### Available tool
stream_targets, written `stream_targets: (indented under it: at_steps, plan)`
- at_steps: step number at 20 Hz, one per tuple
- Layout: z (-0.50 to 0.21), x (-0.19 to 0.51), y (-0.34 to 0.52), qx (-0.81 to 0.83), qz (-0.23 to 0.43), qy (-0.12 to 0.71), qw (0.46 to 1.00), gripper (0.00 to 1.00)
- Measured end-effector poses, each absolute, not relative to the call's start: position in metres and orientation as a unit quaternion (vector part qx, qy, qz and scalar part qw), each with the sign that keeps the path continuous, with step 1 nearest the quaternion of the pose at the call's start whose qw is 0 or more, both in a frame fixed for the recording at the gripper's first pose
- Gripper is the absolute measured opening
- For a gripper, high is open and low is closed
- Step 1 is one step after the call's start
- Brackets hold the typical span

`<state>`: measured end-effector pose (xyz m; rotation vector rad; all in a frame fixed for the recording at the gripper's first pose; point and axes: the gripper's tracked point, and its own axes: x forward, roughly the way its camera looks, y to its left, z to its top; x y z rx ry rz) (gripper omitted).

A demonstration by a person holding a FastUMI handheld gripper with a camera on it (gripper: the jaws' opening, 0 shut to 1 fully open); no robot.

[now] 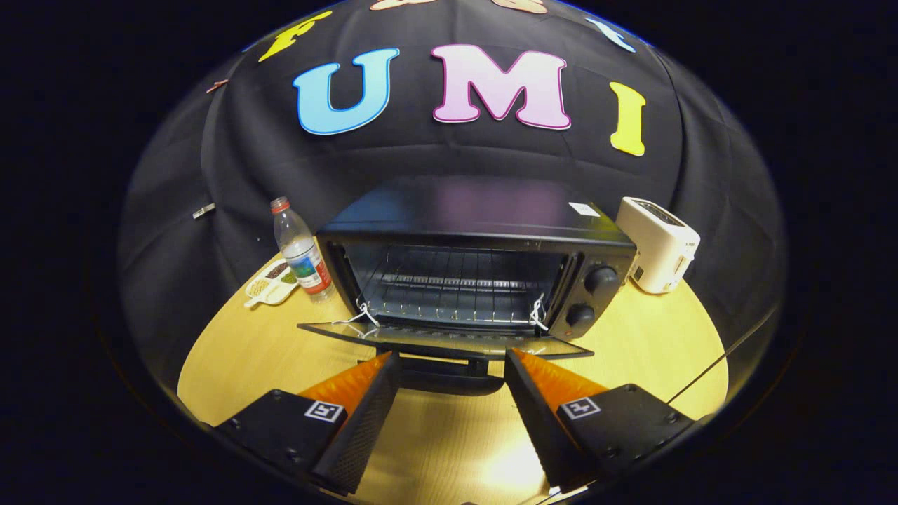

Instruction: Open the toaster oven, put the food inside, and close the toaster oven door.

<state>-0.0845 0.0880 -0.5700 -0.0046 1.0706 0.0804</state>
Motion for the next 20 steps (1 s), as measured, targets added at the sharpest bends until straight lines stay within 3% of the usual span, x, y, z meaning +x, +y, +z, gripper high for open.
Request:
stream_targets:
  at_steps: [7,20]
  plan:
    - [-0.6,-0.131,0.084,0.027,0.028,0.591,0.806,0.96]
    - [-0.572,-0.115,0.071,0.057,0.023,0.578,0.814,0.96]
